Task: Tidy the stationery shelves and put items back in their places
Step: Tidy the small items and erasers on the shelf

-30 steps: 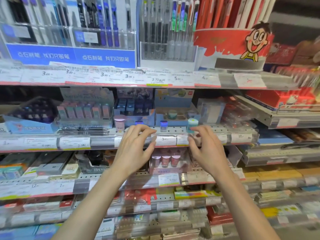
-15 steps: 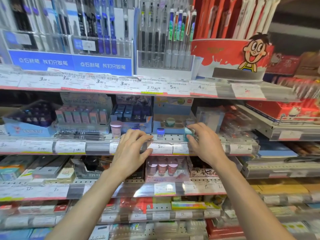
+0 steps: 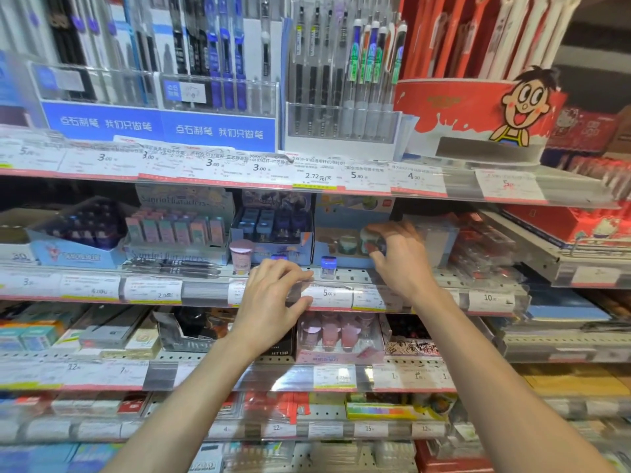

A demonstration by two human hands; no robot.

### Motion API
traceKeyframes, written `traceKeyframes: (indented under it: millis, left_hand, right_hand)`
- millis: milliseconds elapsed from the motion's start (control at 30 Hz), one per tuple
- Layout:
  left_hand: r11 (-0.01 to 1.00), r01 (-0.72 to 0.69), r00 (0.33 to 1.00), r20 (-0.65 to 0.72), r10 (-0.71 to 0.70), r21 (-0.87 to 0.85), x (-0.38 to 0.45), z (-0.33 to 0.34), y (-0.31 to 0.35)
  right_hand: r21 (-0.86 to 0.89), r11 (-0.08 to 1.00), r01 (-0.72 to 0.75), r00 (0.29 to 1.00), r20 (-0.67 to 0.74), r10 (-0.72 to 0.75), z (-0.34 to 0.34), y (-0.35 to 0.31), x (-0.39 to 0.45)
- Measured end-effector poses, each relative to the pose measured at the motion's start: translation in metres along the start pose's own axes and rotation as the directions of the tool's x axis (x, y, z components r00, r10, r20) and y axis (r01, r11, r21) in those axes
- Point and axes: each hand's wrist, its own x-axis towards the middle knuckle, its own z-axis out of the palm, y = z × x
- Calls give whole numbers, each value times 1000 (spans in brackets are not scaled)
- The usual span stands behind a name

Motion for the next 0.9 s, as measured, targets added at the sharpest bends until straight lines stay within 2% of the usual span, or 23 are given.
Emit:
traceKeyframes:
  millis: [167, 667, 900]
  left_hand:
    - [1000, -4, 1000, 2, 4, -3, 0, 0, 0]
    - [1000, -24, 1000, -13, 24, 1, -1, 2, -3]
    - [999, -31, 1000, 1, 31, -14, -1, -1, -2]
  right_hand:
    - [-18, 999, -29, 999, 13, 29, 2, 2, 4]
    - [-114, 993, 29, 995, 94, -18, 10, 9, 4]
    - [-86, 996, 31, 993, 117, -21, 4, 2, -6]
